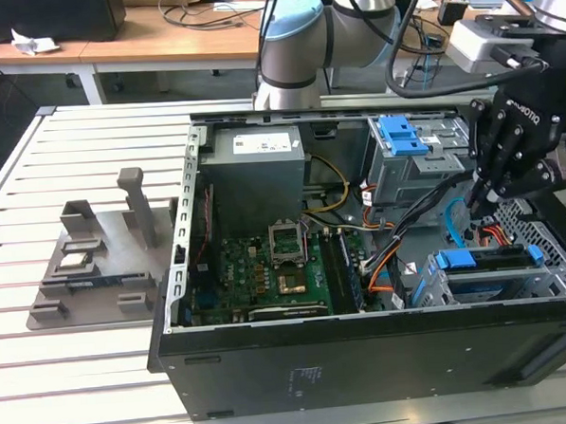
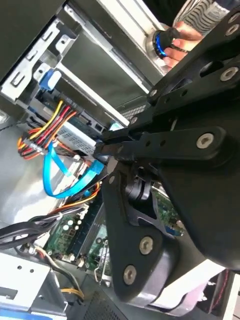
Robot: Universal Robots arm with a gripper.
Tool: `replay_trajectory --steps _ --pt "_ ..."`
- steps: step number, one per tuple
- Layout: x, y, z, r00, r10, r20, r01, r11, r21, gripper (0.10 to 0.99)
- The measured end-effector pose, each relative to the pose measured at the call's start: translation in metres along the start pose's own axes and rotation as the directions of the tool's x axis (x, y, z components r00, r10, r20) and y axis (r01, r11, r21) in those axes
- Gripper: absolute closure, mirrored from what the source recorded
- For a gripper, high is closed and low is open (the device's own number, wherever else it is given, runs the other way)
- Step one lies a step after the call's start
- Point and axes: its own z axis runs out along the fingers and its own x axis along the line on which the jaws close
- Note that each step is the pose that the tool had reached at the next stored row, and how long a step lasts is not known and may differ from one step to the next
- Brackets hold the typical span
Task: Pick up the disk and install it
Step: 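Insert the second disk wire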
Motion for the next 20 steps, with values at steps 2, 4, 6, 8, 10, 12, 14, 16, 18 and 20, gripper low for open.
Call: replay_trajectory --steps 2,4,6,8,10,12,14,16,18,20 --pt "0.0128 -0.0008 0.0049 1.0000 0.000 0.0033 0.000 1.0000 0.000 0.925" --pt "0.0137 -0.0045 0.0080 1.0000 0.000 0.0043 0.000 1.0000 -0.001 0.925" --pt "0.0147 -0.0075 0.0108 1.0000 0.000 0.0040 0.000 1.0000 -0.003 0.925" --pt "0.0192 -0.0098 0.0143 1.0000 0.000 0.0041 0.000 1.0000 -0.004 0.925" --pt "0.0205 -0.0114 0.0165 1.0000 0.000 0.0044 0.000 1.0000 -0.005 0.925" --pt "0.0209 -0.0135 0.0187 1.0000 0.000 0.0041 0.000 1.0000 -0.006 0.925" --pt "0.0207 -0.0164 0.0239 1.0000 0.000 0.0042 0.001 1.0000 -0.008 0.925" --pt "0.0205 -0.0178 0.0261 1.0000 -0.001 0.0046 0.001 1.0000 -0.009 0.925" --pt "0.0199 -0.0193 0.0266 1.0000 -0.002 0.0054 0.002 1.0000 -0.009 0.925" --pt "0.0196 -0.0207 0.0270 1.0000 -0.003 0.0062 0.003 1.0000 -0.009 0.925"
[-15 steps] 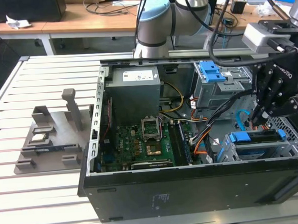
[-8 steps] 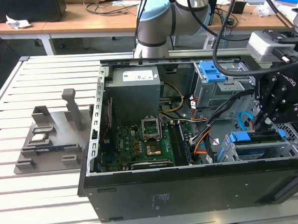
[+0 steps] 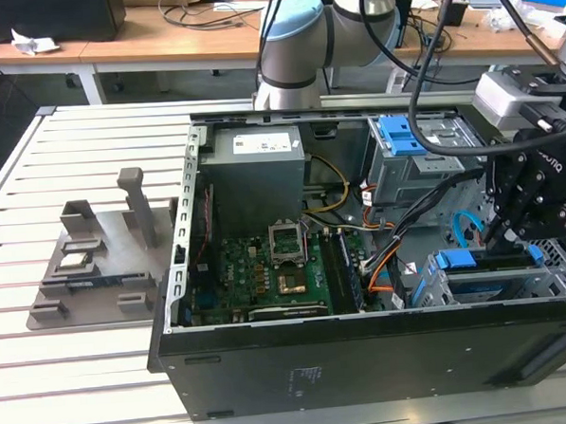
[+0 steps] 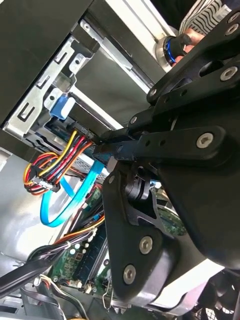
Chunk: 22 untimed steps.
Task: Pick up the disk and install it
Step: 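Insert the second disk wire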
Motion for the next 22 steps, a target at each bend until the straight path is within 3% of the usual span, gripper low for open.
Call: replay_trajectory --steps 9,11,12,17,20,22 --pt "-0.0003 -0.0010 0.0066 1.0000 -0.001 -0.0004 0.001 1.0000 0.000 0.914" --pt "-0.0003 -0.0010 0.0067 1.0000 -0.001 -0.0005 0.001 1.0000 0.000 0.788" --pt "-0.0003 -0.0009 0.0046 1.0000 -0.001 -0.0009 0.001 1.0000 0.000 0.788" --pt "-0.0046 0.0004 -0.0204 1.0000 -0.001 -0.0011 0.001 1.0000 0.000 0.800" --pt "-0.0061 0.0014 -0.0386 1.0000 -0.001 -0.0025 0.001 1.0000 0.000 0.980" --pt "-0.0060 0.0014 -0.0398 1.0000 -0.001 -0.0022 0.001 1.0000 0.000 0.980"
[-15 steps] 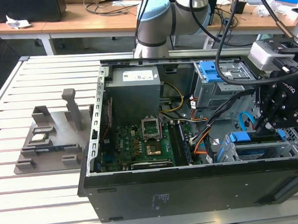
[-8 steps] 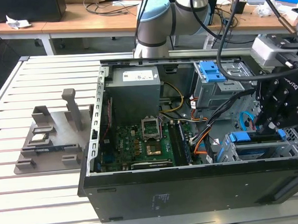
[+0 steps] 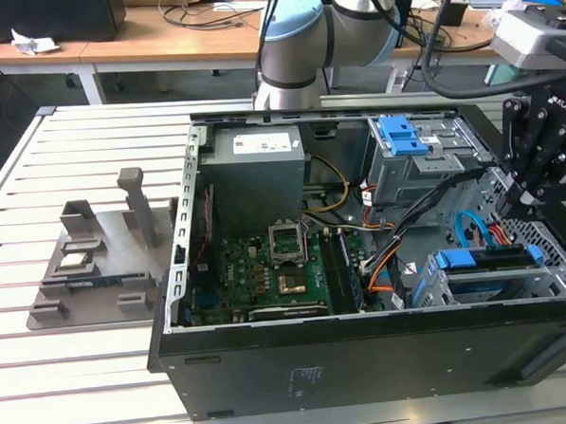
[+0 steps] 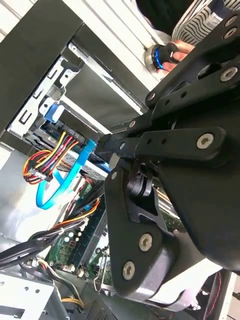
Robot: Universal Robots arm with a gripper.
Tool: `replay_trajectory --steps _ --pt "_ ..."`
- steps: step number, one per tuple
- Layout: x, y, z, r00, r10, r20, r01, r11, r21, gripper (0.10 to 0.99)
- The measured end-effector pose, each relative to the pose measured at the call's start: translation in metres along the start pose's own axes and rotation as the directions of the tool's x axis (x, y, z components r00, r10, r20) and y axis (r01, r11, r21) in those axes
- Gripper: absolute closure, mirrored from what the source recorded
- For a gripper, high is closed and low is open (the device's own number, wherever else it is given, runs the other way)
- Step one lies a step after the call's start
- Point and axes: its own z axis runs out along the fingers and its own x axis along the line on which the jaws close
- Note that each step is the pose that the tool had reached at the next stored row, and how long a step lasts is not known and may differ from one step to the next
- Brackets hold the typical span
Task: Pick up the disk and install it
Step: 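Insert the second disk wire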
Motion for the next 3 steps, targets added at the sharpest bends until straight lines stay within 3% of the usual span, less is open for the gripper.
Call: replay_trajectory --steps 3 --pt "0.0000 0.0000 -0.0003 1.0000 0.000 -0.0003 0.000 1.0000 0.000 0.980"
